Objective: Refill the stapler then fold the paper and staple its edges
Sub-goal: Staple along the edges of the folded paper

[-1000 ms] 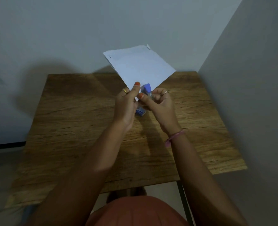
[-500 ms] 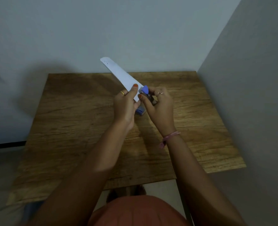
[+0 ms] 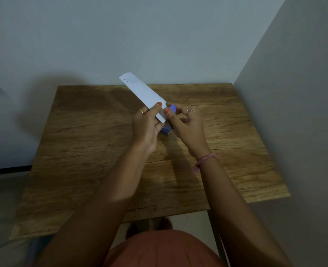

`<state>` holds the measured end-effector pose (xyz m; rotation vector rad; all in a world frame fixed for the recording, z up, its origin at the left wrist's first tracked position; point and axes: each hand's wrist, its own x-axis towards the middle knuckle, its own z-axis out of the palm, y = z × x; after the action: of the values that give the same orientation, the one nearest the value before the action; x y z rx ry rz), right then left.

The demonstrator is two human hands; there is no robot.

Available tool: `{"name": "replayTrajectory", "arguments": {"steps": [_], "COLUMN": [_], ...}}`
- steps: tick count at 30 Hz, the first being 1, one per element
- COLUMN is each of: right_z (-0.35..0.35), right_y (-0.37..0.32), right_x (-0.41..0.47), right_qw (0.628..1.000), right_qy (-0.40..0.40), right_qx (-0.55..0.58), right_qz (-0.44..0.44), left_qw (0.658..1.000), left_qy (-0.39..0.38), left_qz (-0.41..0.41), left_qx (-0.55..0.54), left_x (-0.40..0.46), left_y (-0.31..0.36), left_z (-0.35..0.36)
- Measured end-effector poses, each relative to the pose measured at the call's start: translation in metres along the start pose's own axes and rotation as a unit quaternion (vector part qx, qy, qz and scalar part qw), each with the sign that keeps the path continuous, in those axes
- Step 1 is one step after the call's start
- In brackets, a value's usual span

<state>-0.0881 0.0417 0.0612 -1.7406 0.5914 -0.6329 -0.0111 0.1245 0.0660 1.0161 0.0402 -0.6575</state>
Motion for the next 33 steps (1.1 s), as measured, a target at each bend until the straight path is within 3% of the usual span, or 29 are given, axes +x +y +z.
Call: {"name": "replayTrajectory", "arguments": {"steps": [7, 12, 16, 19, 26, 33], "right_z": [-0.006, -0.005, -0.010, -0.012, -0.009, -0.004], "right_y": [-0.001, -0.001, -0.003, -0.005, -0.006, -0.012], "right_x": [-0.005, 0.000, 0.001, 0.001, 0.003, 0.008], "right_qw": [0.977, 0.958, 0.940, 0.918, 0.933, 0.934], "right_qy": [-0.037, 0.026, -0.071, -0.142, -0.151, -0.139], "right_qx": [0.191, 0.237, 0.264, 0.314, 0.281, 0.298], "right_qz": [0.091, 0.162, 0.205, 0.197, 0.168, 0.142], "left_qw": [1.000, 0.999, 0.994, 0.982, 0.969, 0.984], "left_qy": [-0.021, -0.022, -0.038, -0.033, -0.070, -0.096], "left_qz": [-0.002, 0.004, 0.025, 0.052, 0.111, 0.061], "left_qx": [0.003, 0.024, 0.100, 0.178, 0.208, 0.138], "left_x": [0.000, 0.004, 0.007, 0.007, 0.009, 0.014], "left_y": [0.001, 0.002, 0.004, 0.004, 0.015, 0.020], "left_z": [0.002, 0.004, 0.003, 0.002, 0.002, 0.008]}}
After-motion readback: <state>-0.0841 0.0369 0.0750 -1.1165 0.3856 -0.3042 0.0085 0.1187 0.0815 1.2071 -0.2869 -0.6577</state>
